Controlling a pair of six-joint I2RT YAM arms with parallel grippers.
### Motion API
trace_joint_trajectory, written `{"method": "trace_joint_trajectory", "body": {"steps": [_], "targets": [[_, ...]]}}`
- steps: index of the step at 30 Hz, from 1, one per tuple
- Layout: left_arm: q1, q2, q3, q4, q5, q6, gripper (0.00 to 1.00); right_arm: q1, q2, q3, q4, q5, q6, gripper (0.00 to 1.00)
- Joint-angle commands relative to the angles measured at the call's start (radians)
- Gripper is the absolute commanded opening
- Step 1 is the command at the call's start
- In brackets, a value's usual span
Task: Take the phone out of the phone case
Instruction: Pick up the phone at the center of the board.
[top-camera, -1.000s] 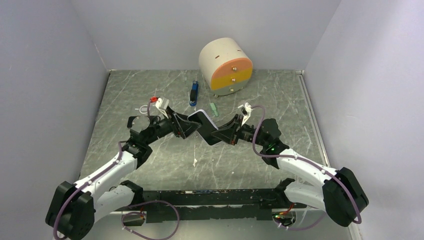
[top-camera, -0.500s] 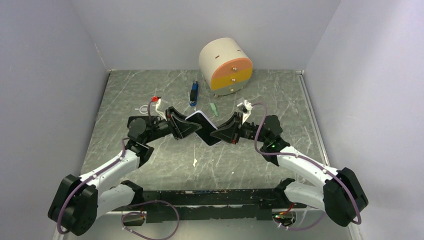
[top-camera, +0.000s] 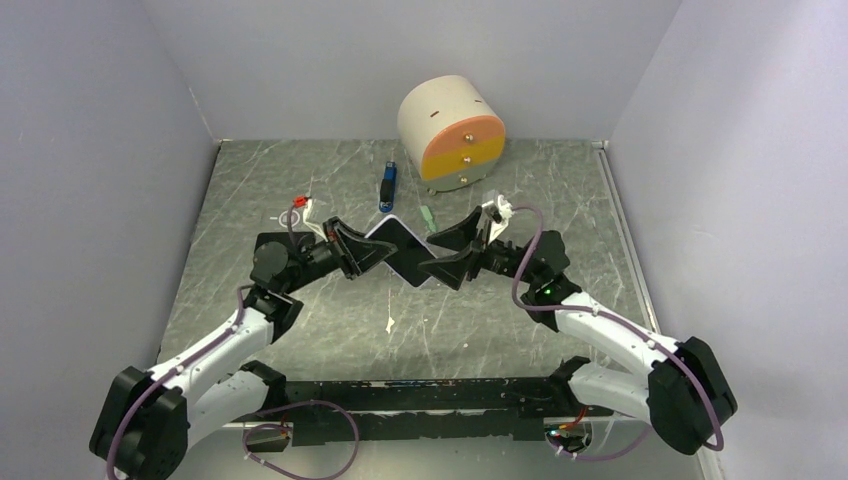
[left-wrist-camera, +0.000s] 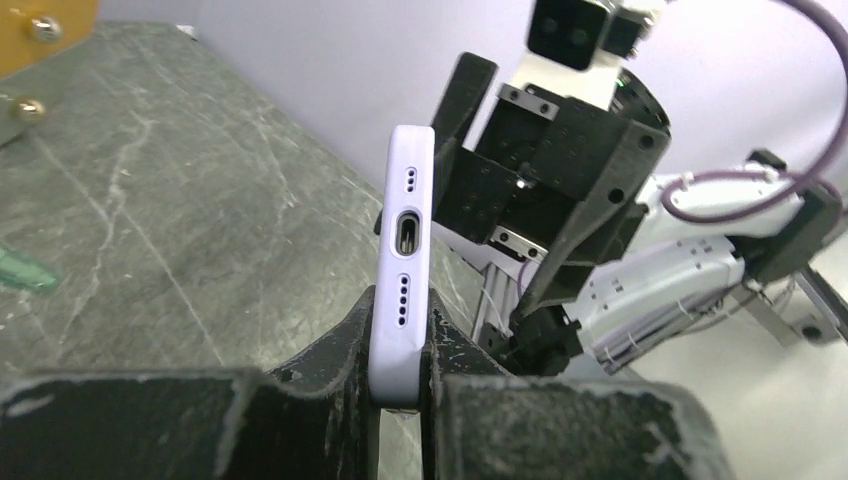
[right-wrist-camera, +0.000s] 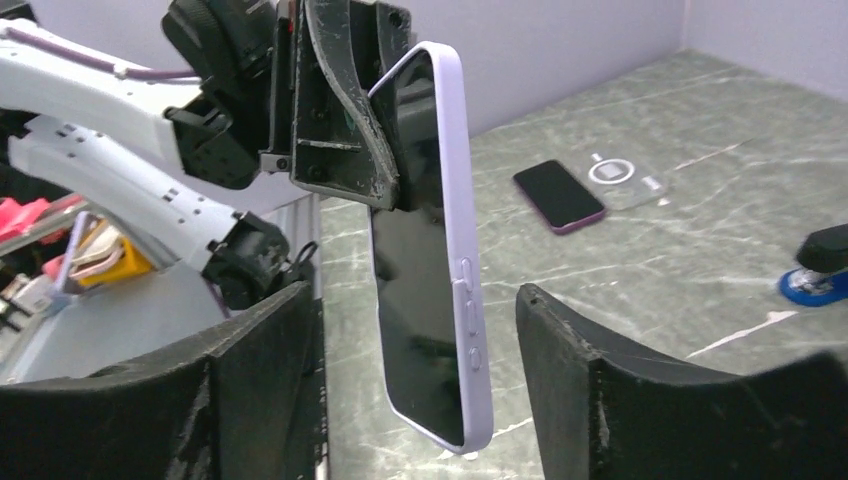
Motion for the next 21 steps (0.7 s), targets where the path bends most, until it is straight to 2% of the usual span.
{"method": "trace_joint_trajectory", "body": {"steps": [1,7,14,21], "targets": [[0.003,-0.070,-0.001,0.010,-0.171,-0.049,0.02,0.004,-0.037,-0.025,0.093,0.069,-0.049,0.80],[0.004,-0.081,-0.024,0.075,-0.278,-0.136,0.03,0.003,-0.012,-0.139,0.345,0.087,-0.038,0.87],[0.004,-0.029,-0.036,0.224,-0.322,-0.250,0.02,0.004,0.037,-0.105,0.337,0.036,0.021,0.86],[0.004,0.003,-0.034,0.305,-0.333,-0.315,0.02,0.004,0.116,-0.083,0.414,-0.025,0.097,0.84]]}}
